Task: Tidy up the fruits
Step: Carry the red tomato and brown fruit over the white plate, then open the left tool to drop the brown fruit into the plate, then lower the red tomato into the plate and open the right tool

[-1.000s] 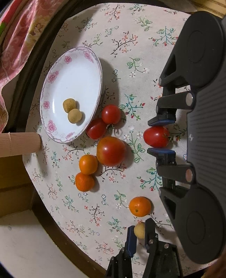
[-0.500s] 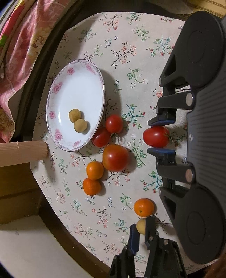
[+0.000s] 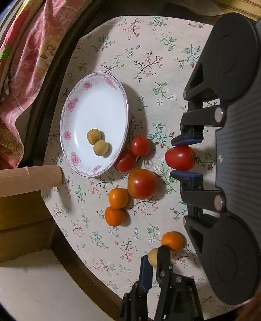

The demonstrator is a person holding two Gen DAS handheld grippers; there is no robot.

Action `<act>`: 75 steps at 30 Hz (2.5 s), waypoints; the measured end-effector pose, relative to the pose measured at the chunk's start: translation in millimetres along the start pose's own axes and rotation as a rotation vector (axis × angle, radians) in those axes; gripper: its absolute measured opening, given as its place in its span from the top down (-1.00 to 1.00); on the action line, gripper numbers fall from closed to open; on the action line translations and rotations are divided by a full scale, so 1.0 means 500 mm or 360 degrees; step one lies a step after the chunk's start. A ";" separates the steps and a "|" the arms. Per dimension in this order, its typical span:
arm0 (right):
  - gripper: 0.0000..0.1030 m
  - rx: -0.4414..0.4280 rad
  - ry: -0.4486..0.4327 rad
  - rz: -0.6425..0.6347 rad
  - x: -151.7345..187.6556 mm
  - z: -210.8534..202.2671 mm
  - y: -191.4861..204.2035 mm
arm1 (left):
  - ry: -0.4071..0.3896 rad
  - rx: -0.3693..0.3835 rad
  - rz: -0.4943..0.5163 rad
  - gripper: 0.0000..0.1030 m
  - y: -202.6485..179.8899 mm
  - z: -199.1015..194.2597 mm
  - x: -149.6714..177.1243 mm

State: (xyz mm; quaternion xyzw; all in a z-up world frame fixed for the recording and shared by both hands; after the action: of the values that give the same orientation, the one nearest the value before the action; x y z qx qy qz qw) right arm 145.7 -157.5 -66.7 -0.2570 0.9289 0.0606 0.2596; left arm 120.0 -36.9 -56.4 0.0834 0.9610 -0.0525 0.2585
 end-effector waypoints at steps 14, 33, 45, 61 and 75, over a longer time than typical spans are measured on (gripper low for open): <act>0.47 0.0067 -0.0072 0.0084 -0.042 -0.010 -0.056 | -0.0105 0.0064 0.0047 0.34 -0.052 0.023 -0.120; 0.47 0.0136 -0.0095 0.0183 -0.121 0.022 -0.124 | -0.0128 0.0062 0.0039 0.34 -0.071 0.094 -0.225; 0.47 0.0155 -0.0083 0.0231 -0.129 0.057 -0.157 | -0.0112 0.0068 0.0027 0.33 -0.077 0.124 -0.240; 0.47 0.0147 -0.0104 0.0266 -0.132 0.069 -0.165 | -0.0119 0.0076 0.0004 0.32 -0.075 0.125 -0.242; 0.46 0.0122 -0.0130 0.0313 -0.132 0.061 -0.172 | -0.0125 0.0084 0.0010 0.18 -0.075 0.116 -0.243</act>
State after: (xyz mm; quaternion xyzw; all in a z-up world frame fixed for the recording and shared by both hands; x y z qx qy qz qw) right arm 251.6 -194.7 -57.0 -0.1517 0.9400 0.0605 0.2995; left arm 244.8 -98.3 -42.6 0.0910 0.9481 -0.0803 0.2939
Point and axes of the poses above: each gripper's, at about its wrist camera, not at the fingertips, and z roughly the way its jaws point, y to its left, x to its underside, the point moved 7 cm from there along z, roughly the way its jaws point, and after that the axes turned 9 degrees about -z, right-handed, at the moved point
